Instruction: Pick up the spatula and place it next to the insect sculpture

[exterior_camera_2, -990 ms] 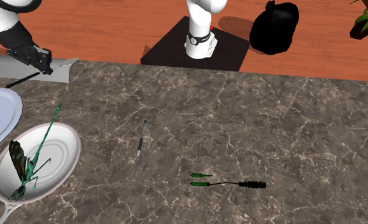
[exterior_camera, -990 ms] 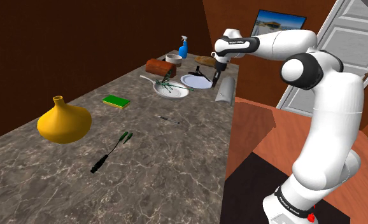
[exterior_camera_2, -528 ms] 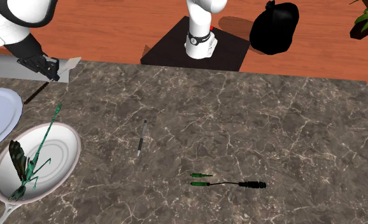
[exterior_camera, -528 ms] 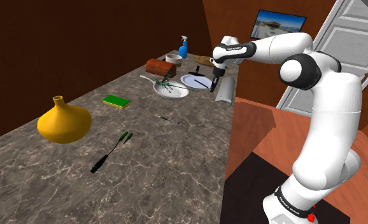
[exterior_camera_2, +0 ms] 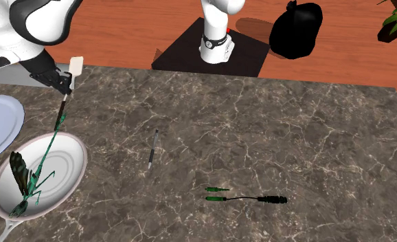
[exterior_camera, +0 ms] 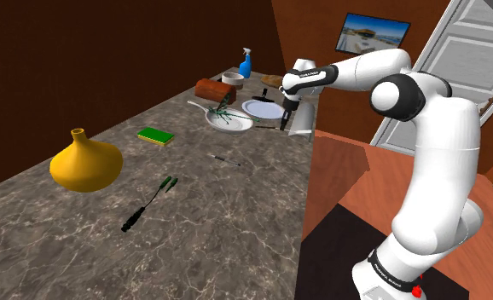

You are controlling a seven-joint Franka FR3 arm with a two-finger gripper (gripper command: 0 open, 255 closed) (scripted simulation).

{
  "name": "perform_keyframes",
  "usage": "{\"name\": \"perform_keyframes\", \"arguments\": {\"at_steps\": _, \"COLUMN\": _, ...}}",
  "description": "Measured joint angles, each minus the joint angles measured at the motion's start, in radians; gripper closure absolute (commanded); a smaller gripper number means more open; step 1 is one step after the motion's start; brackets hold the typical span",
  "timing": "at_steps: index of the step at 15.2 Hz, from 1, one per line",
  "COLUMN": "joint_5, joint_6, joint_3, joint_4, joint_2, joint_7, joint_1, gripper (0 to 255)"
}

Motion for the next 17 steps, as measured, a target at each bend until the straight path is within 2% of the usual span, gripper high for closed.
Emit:
{"name": "perform_keyframes", "arguments": {"at_steps": 4, "joint_5": 0.001, "joint_6": 0.043, "joint_3": 0.001, "joint_4": -0.028, "joint_2": 0.012, "joint_7": -0.002, "joint_1": 0.001, "gripper": 255}}
{"name": "perform_keyframes", "arguments": {"at_steps": 10, "joint_5": 0.002, "joint_6": 0.051, "joint_3": 0.001, "joint_4": -0.031, "joint_2": 0.019, "joint_7": -0.003, "joint_1": 0.0, "gripper": 255}}
{"name": "perform_keyframes", "arguments": {"at_steps": 11, "joint_5": 0.002, "joint_6": 0.051, "joint_3": 0.001, "joint_4": -0.03, "joint_2": 0.019, "joint_7": -0.003, "joint_1": 0.0, "gripper": 0}}
{"name": "perform_keyframes", "arguments": {"at_steps": 17, "joint_5": 0.002, "joint_6": 0.051, "joint_3": 0.001, "joint_4": -0.031, "joint_2": 0.019, "joint_7": -0.003, "joint_1": 0.0, "gripper": 0}}
